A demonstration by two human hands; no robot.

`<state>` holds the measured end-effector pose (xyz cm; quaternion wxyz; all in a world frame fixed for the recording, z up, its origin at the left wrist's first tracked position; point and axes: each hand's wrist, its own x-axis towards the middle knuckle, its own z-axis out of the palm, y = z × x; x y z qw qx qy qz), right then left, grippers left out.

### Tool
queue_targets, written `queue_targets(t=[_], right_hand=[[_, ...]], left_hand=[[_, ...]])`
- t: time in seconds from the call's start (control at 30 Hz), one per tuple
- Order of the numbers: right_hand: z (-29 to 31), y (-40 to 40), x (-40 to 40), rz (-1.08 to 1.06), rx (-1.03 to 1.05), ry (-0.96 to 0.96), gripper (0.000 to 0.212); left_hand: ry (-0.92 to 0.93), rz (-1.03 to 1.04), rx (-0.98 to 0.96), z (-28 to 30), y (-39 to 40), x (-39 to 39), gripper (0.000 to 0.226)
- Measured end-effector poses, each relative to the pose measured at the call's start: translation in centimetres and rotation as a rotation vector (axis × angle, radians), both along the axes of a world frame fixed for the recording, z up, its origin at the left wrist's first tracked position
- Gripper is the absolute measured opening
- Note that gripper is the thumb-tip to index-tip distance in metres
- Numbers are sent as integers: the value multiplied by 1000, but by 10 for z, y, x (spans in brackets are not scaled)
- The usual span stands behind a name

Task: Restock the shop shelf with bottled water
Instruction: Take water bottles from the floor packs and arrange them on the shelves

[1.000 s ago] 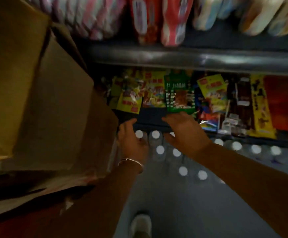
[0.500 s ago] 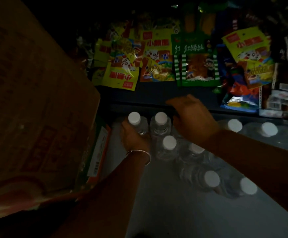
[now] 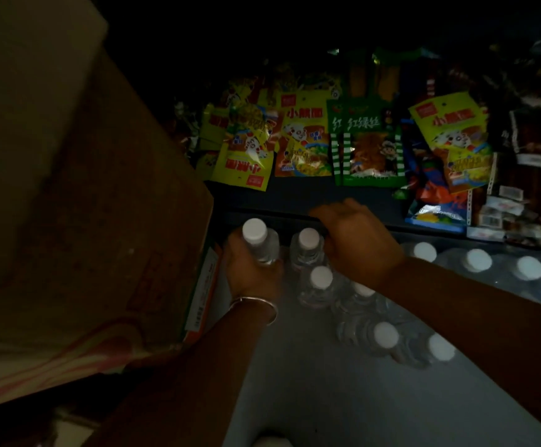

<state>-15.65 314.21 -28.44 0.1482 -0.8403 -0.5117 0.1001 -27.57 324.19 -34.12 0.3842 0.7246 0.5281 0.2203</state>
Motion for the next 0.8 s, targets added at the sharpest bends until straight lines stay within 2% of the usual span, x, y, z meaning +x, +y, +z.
queue_targets(t=[0.13,0.2,0.33,0.47,0.67,0.73,0.8], right_hand=[[76,-8,-11,24,22,15,53],[125,-16,-18,23,-41,36,54],[229,-34,-30,29,12,63,46],[352,-47,-33,53,137,-71,43],[527,-49,-28,18,202,-59,38],[591,-50,-28,9,252,-83,44],[655,-53,-31,30,344,-61,49]], left_hand=[[-37,-92,25,81,-10,-10,59],[-85,-126,27,132,-18,-14,59],[-114,-235,98,245,-28,-15,51],[-166,-337,164,373,-31,-12,60],[-355,-407,255,581,-34,-2,64],[-404,-444,329,652,-33,1,59],[-440,-480,398,725,-36,-2,44]])
